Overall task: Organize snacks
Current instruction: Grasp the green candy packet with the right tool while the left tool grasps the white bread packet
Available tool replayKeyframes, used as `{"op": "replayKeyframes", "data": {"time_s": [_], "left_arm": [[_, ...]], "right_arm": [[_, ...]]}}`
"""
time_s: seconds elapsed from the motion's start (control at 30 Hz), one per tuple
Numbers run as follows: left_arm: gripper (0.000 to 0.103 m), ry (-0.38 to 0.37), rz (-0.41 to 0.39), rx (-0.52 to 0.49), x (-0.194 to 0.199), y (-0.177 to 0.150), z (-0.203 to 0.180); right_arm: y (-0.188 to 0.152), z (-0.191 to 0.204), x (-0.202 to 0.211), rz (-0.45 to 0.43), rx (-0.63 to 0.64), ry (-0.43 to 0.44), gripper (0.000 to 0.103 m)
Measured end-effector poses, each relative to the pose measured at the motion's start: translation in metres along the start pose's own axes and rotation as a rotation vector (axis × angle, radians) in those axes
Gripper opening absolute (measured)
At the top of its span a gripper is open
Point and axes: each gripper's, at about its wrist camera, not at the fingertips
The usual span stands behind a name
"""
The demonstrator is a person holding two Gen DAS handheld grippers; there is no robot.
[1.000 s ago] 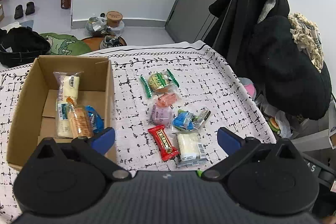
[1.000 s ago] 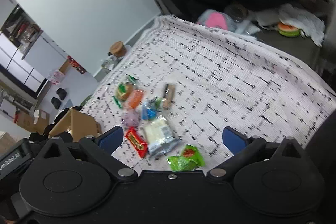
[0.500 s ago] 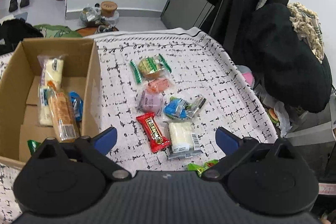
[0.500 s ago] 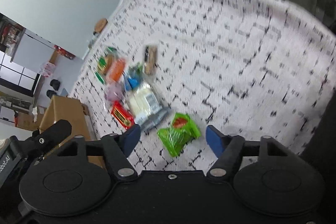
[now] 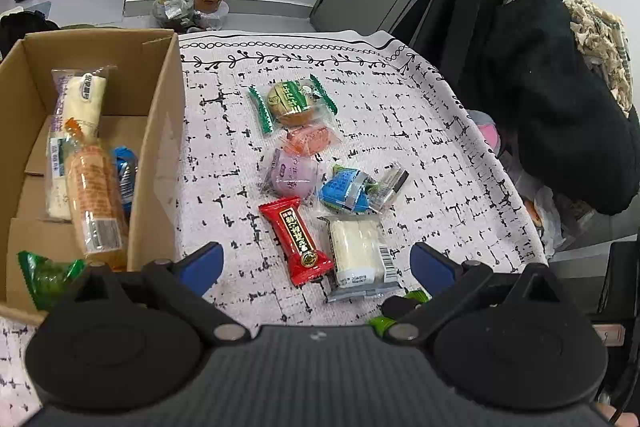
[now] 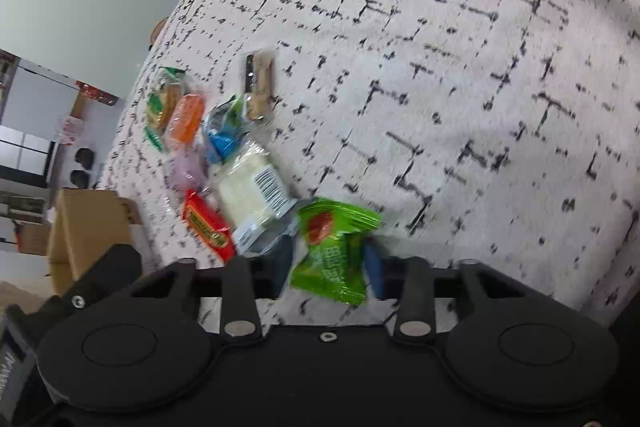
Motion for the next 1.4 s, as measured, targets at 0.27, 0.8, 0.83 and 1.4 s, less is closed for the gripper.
{"op": "replayKeyframes", "data": {"time_s": [0.27,0.8,0.83,1.4], "left_arm": [[0.100,0.024,-0.029,-0.032,-0.013,0.003,-0.014],[0.083,-0.013,0.039,-0.006,-0.043,-0.002,-0.038],[0.082,-0.019,0.048,-0.003,-0.047,-0.001,-0.038],[0.067,0.040,0.147,0.035,-0.095,-0.002,-0.041]], "right_arm": [[0.007,0.000,0.001,-0.101,0.041,-0.089,0.028],[0.013,-0.022,0.016,-0.200,-0.060,-0.138,0.030],[0.013,-0.023,0.016,-0.196,-0.069,-0.135,0.030],[0.017,-0.027,0.009,-0.205,-0.102,-0.157,0.031]]}}
Point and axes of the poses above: each gripper's, at about its wrist camera, not at the fingertips, and x roughly against the way its jaws point, z to its left, y to its top, and after that the axes turned 7 degrees about x, right-handed
